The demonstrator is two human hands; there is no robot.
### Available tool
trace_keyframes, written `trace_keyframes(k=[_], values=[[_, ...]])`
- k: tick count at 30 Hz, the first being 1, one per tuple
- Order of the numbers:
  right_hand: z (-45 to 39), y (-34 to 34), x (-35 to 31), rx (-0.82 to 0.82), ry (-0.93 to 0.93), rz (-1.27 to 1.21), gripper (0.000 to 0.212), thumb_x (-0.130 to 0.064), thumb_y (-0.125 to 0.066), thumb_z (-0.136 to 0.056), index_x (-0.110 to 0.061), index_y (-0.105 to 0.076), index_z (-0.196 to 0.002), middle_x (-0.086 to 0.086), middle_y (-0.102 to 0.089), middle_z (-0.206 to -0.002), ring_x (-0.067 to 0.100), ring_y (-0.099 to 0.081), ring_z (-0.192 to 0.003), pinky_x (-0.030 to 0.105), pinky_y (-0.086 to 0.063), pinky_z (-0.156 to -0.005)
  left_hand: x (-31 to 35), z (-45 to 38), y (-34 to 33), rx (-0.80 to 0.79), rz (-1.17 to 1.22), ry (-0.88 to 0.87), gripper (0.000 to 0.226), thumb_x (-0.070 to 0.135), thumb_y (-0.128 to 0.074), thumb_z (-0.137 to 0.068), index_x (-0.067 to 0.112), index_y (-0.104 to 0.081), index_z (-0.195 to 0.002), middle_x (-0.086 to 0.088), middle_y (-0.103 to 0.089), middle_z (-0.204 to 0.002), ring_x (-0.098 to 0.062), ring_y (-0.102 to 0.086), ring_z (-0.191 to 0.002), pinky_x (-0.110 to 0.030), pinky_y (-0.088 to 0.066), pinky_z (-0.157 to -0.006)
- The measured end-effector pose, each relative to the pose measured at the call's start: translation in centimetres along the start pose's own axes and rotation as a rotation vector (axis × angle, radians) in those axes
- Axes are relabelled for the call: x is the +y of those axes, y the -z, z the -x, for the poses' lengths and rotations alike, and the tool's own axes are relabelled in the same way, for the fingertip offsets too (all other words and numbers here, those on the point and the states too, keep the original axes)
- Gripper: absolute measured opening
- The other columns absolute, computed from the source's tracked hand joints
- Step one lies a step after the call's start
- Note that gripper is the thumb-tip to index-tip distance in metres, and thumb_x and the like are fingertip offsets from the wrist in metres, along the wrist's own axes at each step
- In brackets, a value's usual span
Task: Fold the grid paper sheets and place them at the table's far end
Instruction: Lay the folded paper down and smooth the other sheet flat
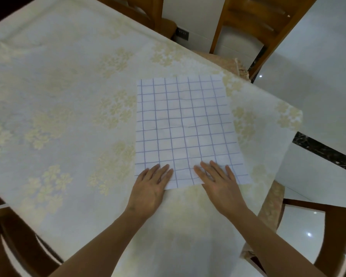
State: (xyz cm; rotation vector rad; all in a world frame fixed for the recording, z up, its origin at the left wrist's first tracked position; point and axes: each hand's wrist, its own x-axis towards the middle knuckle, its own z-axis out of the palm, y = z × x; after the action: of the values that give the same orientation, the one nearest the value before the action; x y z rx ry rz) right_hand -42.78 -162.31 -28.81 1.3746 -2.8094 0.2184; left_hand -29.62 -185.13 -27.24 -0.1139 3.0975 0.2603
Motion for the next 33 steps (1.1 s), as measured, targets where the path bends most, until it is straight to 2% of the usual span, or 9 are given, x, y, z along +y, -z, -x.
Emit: trace_keyframes(k=[3, 8, 12, 13, 15, 18, 22, 28, 33], values=[[2.8, 0.7, -2.1, -0.049, -0.055, 0.003, 0.083, -0.009, -0.079, -0.079, -0.026, -0.039, -0.150, 0.003, -0.048, -0.150, 0.027, -0.041, -0.142, 0.059, -0.038, -0.108, 0.7, 3.1, 0.0, 0.017, 0.020, -0.019, 0.067, 0.009, -0.074, -0.073, 0.015, -0.056, -0.137, -0.008, -0.058, -0.139, -0.030, -0.058, -0.123, -0.044, -0.046, -0.101], [8.4, 1.5, -4.9, -0.076, -0.087, 0.016, 0.091, -0.003, -0.078, -0.075, -0.027, -0.033, -0.151, 0.003, -0.047, -0.152, 0.026, -0.041, -0.142, 0.055, -0.033, -0.112, 2.1, 8.3, 1.2, 0.070, 0.058, -0.006, 0.058, 0.010, -0.043, -0.079, 0.015, -0.059, -0.135, -0.006, -0.061, -0.136, -0.029, -0.061, -0.120, -0.043, -0.048, -0.098], [12.5, 2.3, -6.8, -0.028, -0.056, 0.039, 0.062, -0.016, -0.052, -0.089, -0.027, -0.036, -0.148, 0.001, -0.051, -0.148, 0.023, -0.043, -0.139, 0.051, -0.021, -0.114, 3.9, 13.1, 1.6, 0.093, 0.072, 0.014, 0.058, 0.011, -0.035, -0.082, 0.014, -0.059, -0.135, -0.006, -0.061, -0.136, -0.029, -0.061, -0.120, -0.044, -0.048, -0.100], [13.4, 2.6, -7.1, -0.018, -0.055, 0.040, 0.061, -0.018, -0.053, -0.088, -0.026, -0.038, -0.147, 0.002, -0.053, -0.146, 0.023, -0.045, -0.137, 0.052, -0.021, -0.114, 4.5, 14.3, 1.7, 0.097, 0.071, 0.028, 0.058, 0.012, -0.035, -0.082, 0.015, -0.058, -0.135, -0.006, -0.061, -0.136, -0.028, -0.060, -0.121, -0.044, -0.047, -0.101], [15.2, 2.9, -7.5, 0.007, -0.053, 0.020, 0.060, -0.016, -0.060, -0.084, -0.022, -0.048, -0.143, 0.003, -0.057, -0.143, 0.026, -0.050, -0.134, 0.054, -0.021, -0.114, 5.9, 16.7, 1.9, 0.092, 0.078, 0.064, 0.058, 0.012, -0.034, -0.083, 0.016, -0.058, -0.135, -0.005, -0.061, -0.136, -0.027, -0.060, -0.121, -0.044, -0.048, -0.101], [18.0, 3.1, -7.9, 0.099, -0.043, -0.018, 0.049, -0.016, -0.041, -0.089, -0.020, -0.061, -0.133, 0.003, -0.062, -0.136, 0.026, -0.056, -0.129, 0.053, -0.024, -0.114, 8.3, 20.2, 2.8, 0.104, 0.073, 0.097, 0.057, 0.013, -0.035, -0.083, 0.016, -0.059, -0.135, -0.005, -0.061, -0.135, -0.027, -0.060, -0.121, -0.043, -0.050, -0.100], [21.9, 4.0, -8.3, 0.177, -0.007, -0.073, 0.043, -0.027, -0.035, -0.099, -0.021, -0.065, -0.129, 0.001, -0.060, -0.138, 0.024, -0.054, -0.130, 0.056, -0.034, -0.111, 12.2, 25.1, 3.9, 0.117, 0.054, 0.162, 0.055, 0.018, -0.038, -0.085, 0.018, -0.057, -0.136, -0.003, -0.059, -0.138, -0.025, -0.059, -0.122, -0.041, -0.048, -0.102], [25.8, 5.9, -8.9, 0.232, 0.099, -0.113, 0.038, -0.025, -0.044, -0.096, -0.020, -0.066, -0.127, 0.000, -0.060, -0.138, 0.023, -0.053, -0.131, 0.059, -0.034, -0.110, 16.5, 29.5, 5.4, 0.192, 0.001, 0.225, 0.053, 0.013, -0.054, -0.084, 0.016, -0.056, -0.137, -0.005, -0.060, -0.137, -0.026, -0.058, -0.124, -0.043, -0.042, -0.107], [24.9, 7.1, -8.7, 0.331, 0.217, -0.100, 0.027, -0.013, -0.060, -0.091, -0.014, -0.071, -0.116, 0.007, -0.065, -0.131, 0.028, -0.059, -0.124, 0.062, -0.036, -0.108, 16.5, 29.9, 7.2, 0.244, -0.062, 0.296, 0.049, 0.021, -0.038, -0.091, 0.014, -0.058, -0.135, -0.007, -0.061, -0.135, -0.027, -0.058, -0.124, -0.045, -0.043, -0.107]])
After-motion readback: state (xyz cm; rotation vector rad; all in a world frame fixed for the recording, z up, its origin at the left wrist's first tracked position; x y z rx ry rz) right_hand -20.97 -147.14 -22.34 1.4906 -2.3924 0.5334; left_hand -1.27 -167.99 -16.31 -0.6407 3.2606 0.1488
